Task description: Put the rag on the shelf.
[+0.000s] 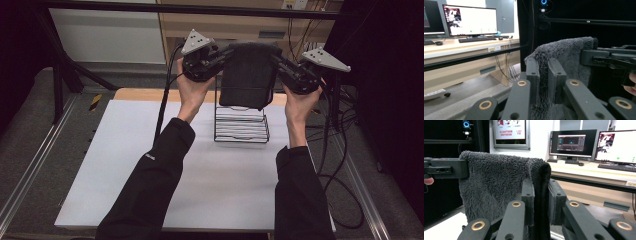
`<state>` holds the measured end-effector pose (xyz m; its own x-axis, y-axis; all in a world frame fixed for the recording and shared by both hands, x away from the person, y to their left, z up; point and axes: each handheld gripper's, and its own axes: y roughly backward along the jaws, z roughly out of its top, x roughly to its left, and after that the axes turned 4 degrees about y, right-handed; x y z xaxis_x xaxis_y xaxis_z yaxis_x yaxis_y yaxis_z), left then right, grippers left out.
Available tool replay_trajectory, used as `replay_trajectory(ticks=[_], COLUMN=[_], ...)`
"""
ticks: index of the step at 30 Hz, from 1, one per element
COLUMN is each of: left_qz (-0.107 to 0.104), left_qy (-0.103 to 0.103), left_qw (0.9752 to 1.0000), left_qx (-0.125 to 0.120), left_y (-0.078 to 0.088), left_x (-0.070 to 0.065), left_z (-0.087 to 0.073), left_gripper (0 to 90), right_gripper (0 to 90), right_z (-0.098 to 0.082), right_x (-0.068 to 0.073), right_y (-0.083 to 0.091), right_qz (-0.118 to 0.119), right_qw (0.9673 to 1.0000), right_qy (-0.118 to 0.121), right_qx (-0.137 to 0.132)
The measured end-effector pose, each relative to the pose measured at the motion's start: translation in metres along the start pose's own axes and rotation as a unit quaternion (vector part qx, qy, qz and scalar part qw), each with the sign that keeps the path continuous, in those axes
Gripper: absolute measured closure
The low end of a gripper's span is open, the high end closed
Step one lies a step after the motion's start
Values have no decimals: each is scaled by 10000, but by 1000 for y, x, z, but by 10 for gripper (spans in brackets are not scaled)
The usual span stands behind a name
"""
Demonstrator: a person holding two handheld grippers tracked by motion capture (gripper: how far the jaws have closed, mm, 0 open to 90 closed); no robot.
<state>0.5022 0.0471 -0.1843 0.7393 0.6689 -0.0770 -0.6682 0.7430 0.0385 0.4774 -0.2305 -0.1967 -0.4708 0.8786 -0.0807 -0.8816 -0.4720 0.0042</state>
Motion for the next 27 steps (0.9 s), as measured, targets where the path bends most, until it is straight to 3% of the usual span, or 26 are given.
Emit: replay_trajectory(ticks=[16, 27], left_qz=[-119, -151], left_qy=[-161, -299], left_qw=[9998, 9994], left_qx=[96, 79], left_y=[15, 22], left_x=[-8, -17], left_z=[-13, -20], left_gripper=[803, 803], right_gripper=[780, 780], right_z=[-9, -18], right_x=[8, 12], right_y=[14, 23], right_qz=[117, 100], right_qw=[9997, 9995], right_qy=[215, 294], right_qx=[69, -46])
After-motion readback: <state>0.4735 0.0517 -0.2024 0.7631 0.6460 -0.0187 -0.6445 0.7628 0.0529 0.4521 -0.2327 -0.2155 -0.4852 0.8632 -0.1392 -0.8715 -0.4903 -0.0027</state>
